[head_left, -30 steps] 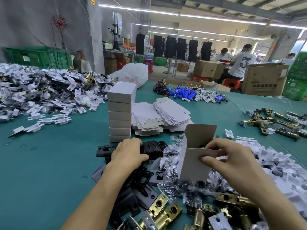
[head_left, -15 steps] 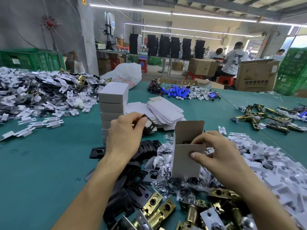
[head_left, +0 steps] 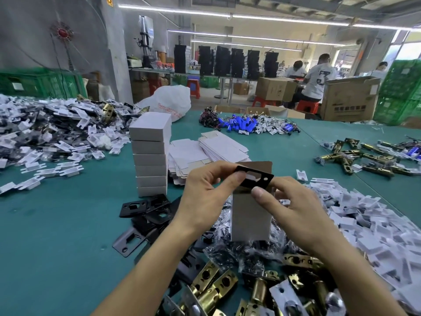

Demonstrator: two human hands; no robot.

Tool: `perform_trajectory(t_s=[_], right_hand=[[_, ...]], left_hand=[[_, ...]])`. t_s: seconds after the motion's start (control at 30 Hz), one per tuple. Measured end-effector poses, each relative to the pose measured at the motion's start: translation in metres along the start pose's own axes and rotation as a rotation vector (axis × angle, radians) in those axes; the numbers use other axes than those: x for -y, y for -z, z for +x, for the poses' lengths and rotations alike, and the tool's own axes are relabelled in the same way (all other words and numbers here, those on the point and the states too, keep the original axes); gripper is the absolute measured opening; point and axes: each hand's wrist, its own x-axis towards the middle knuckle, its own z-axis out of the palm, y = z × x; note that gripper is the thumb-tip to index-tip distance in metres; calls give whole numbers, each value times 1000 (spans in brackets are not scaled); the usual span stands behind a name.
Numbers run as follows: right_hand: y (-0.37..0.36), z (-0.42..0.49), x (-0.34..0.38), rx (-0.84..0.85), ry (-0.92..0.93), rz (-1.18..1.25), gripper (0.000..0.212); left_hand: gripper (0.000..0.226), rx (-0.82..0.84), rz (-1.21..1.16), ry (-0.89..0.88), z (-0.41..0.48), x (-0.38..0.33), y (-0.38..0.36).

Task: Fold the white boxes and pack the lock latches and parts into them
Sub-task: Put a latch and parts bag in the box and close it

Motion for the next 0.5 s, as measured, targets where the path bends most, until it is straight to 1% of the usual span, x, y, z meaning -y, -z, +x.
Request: perform_trajectory(t_s=[0.07, 0.1, 0.23, 0.33, 0.43, 0.47, 0.5], right_hand=[[-1, 2, -2, -11, -9, 5, 12], [-1, 2, -3, -15, -11, 6, 9], [0, 1, -4, -8, -5, 19, 19], [-2, 1, -5, -36, 4, 51, 15], [-3, 3, -5, -107, 20, 39, 10], [-3, 3, -5, -146, 25, 5, 11], [-2, 3, -6, -189, 34, -43, 12]], left_hand=[[12, 16, -22, 3, -1, 0, -2], [12, 13, -17, 10, -2, 2, -3], [17, 5, 62, 19, -3, 6, -5], [13, 5, 63, -3, -3, 4, -5], [16, 17, 104, -15, -4, 5, -2], [20, 31, 121, -18, -5, 6, -1], [30, 41, 146, -36, -6, 7, 0]])
